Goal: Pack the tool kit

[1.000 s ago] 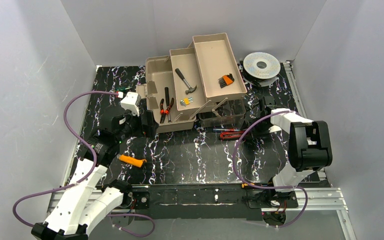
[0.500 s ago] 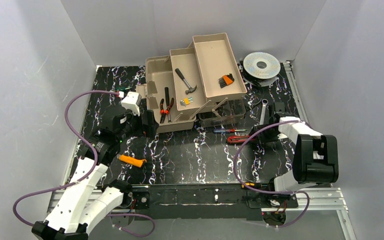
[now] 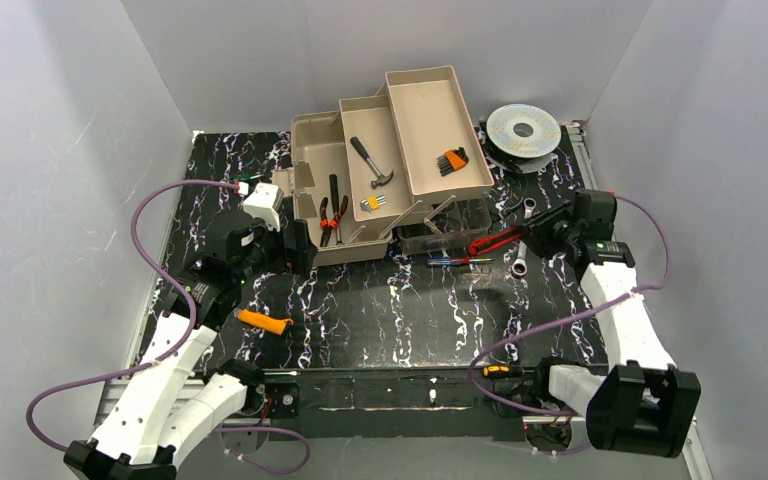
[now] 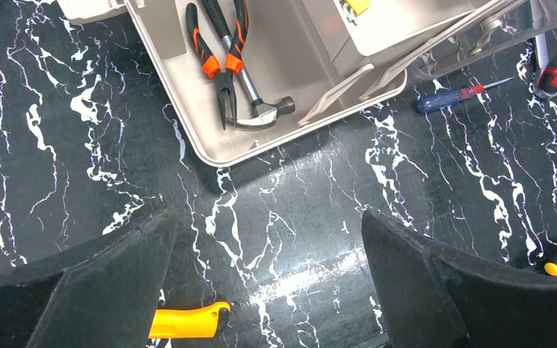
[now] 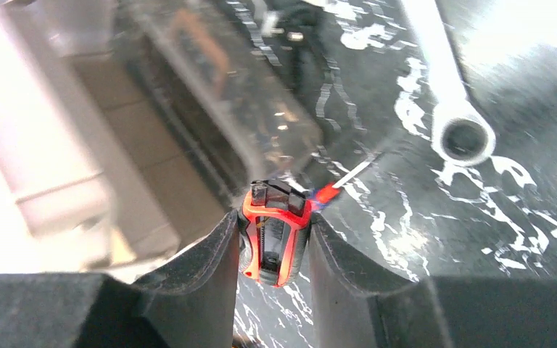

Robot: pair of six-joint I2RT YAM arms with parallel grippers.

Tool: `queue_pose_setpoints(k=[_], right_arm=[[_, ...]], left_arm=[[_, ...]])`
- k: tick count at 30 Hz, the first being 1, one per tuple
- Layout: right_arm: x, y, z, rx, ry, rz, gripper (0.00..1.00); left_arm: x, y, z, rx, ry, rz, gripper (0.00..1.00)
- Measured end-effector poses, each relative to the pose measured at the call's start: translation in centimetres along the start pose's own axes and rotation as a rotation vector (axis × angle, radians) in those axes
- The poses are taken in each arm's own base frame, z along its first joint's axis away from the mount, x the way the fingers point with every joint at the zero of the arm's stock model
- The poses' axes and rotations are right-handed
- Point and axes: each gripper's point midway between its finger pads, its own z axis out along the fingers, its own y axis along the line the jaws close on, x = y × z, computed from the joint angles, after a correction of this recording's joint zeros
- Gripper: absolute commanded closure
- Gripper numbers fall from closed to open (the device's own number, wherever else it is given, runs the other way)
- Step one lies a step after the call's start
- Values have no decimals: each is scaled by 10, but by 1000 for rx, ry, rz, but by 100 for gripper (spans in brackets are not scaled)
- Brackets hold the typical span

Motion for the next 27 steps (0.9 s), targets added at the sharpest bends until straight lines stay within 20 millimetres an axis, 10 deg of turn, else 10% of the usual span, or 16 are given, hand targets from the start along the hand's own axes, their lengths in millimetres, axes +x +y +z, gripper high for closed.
queue_pose_setpoints(k=[14,27], right_arm=[[-23,168,-136,-611,-140,-472,99],[-10,299,-99,-697,-165,-802,99]], left_arm=[[0,0,0,-1,1,-1,1],[2,2,3,-8,14,-4,0]])
